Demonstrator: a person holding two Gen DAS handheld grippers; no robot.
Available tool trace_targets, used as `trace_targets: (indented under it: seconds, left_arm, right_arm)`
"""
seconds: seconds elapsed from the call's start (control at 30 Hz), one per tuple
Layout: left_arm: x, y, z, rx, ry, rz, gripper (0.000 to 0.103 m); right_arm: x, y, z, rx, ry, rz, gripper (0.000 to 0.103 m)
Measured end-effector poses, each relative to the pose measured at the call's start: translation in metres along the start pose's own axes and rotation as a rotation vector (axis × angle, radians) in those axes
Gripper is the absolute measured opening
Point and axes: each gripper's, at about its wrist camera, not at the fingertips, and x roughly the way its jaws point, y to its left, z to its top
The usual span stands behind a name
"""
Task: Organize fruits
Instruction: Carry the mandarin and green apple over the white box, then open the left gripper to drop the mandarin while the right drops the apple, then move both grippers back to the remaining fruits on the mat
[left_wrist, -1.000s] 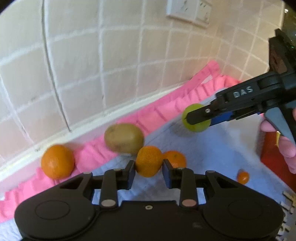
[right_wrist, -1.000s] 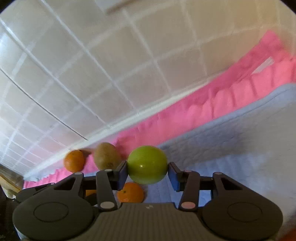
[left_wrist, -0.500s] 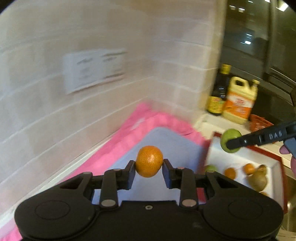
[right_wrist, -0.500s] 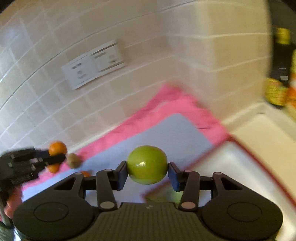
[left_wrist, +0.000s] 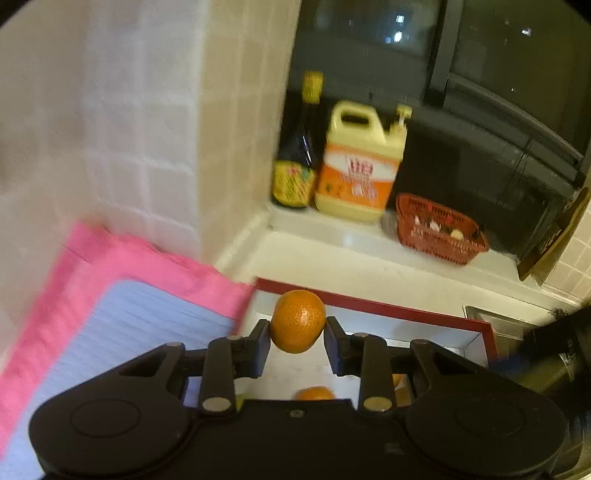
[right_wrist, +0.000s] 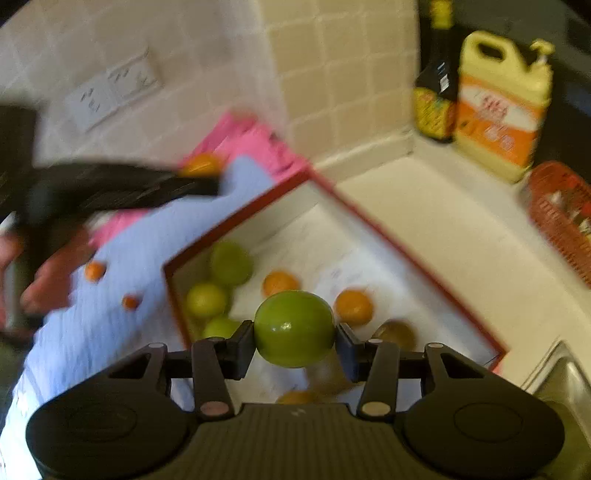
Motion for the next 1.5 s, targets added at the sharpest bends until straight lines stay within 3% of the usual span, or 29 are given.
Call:
trace_targets:
  seconds: [0.23,0.53,0.73,0.83,1.17,1.5]
  left_arm:
    - [0.08,-0.005,0.003,-0.012,0.14,-0.013,0.037]
    - [0.125,0.009,-0.011,-0.047,0.255,-0.022,0.037]
    - [0.132,0.011,-0.016,-0.05,0.275,-0.033,0.038]
    - [0.131,0.012,-0.016,-0.057,0.272,-0.038,0.038]
    - [0.105,0.008,-0.013,-0.07,0.252,-0.036,0.061]
    - [-0.005,0.022,-0.011,-0.153,0.056,0.049,0.066]
  right_arm:
    - [0.046,0.013,-0.016,0.051,0.054,0.085,0.049]
    - [0.089,0.004,-0.015,0.13,0.163,0.101,0.049]
    - [0.1,0.006,-0.014,0.148,0.192,0.096,0.049]
    - [0.101,0.008,-0.013,0.165,0.195,0.093,0.049]
    - [0.075,-0.013,-0.003,0.294,0.147,0.162,0.061]
    - [0.021,0.009,0.009,0.264,0.029,0.205,0.067]
